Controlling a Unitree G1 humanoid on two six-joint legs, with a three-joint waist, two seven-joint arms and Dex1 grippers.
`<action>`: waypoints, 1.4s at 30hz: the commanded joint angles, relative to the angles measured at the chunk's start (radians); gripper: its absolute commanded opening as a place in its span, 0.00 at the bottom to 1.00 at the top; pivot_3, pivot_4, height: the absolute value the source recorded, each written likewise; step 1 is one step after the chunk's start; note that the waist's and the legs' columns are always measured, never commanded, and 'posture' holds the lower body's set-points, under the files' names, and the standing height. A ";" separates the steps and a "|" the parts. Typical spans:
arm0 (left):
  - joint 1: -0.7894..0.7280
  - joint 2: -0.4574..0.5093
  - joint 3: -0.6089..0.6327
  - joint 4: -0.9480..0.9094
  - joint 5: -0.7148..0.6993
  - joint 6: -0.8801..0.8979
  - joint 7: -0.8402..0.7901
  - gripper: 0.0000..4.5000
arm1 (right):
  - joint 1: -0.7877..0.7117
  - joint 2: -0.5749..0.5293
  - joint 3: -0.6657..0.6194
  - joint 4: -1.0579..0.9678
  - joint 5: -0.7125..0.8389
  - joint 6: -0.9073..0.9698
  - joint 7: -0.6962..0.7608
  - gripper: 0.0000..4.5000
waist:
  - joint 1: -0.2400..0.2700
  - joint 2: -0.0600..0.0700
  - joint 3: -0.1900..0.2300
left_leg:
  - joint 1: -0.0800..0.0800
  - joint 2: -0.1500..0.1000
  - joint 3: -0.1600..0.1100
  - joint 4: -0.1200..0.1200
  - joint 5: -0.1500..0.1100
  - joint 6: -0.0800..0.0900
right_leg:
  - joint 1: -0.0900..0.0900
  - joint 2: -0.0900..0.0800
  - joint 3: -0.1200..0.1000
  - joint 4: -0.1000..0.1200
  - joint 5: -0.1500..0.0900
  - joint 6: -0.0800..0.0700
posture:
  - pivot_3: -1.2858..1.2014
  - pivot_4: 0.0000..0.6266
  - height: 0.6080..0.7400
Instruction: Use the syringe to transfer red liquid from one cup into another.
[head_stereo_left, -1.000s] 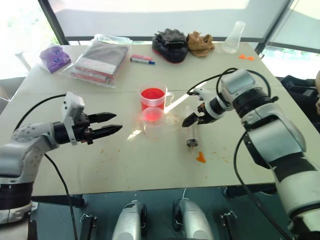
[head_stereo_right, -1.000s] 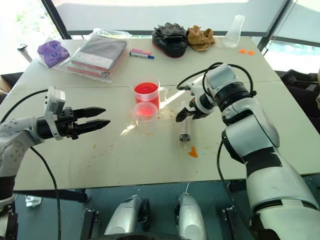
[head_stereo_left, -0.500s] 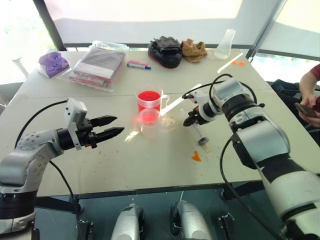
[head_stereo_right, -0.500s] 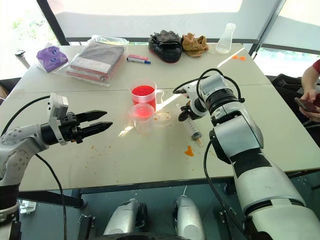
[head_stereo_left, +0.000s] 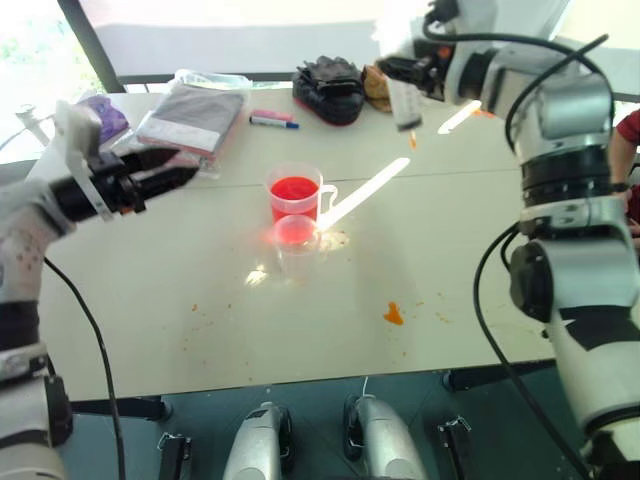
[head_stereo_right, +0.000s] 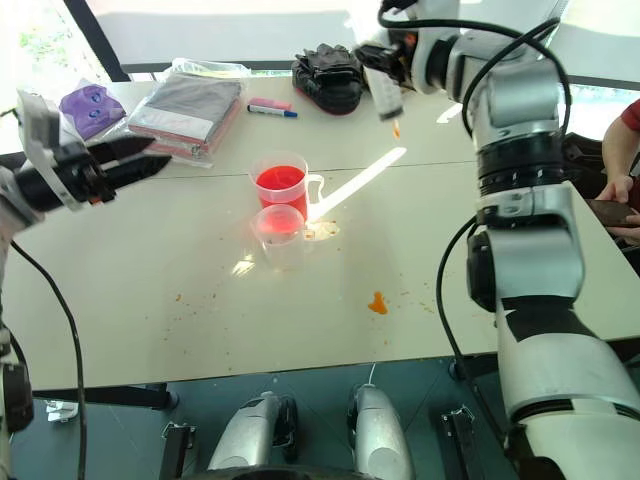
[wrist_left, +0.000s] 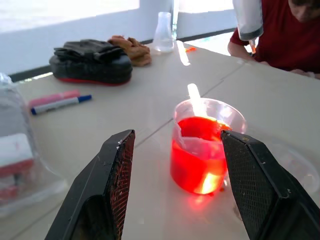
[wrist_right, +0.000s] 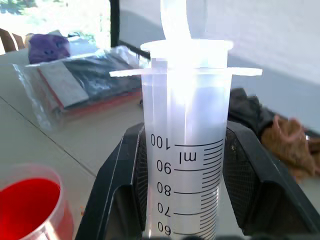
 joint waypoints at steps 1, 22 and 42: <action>-0.158 -0.007 -0.039 0.166 0.097 -0.143 -0.023 0.64 | -0.009 0.104 -0.073 -0.061 0.080 -0.132 -0.043 0.34 | 0.000 0.000 0.000 | 0.000 0.000 0.000 0.000 0.000 -0.001 | 0.000 0.000 0.000 0.000 0.000 0.000 | 0.52 0.24 1.00; -0.726 -0.204 -0.101 0.710 0.254 -0.441 -0.222 0.64 | 0.191 0.359 -0.046 -0.209 0.210 -0.122 -0.028 0.34 | 0.023 -0.002 0.001 | -0.002 0.000 0.000 0.004 0.000 0.001 | 0.002 -0.001 0.000 0.001 0.001 0.002 | 0.52 0.24 1.00; -0.742 -0.348 -0.187 0.764 0.388 -0.568 -0.257 0.64 | 0.289 0.392 0.055 -0.256 0.127 -0.188 -0.046 0.34 | 0.025 -0.002 0.001 | -0.001 -0.001 0.000 0.005 -0.001 0.001 | 0.002 -0.001 0.000 0.002 0.001 0.002 | 0.52 0.24 1.00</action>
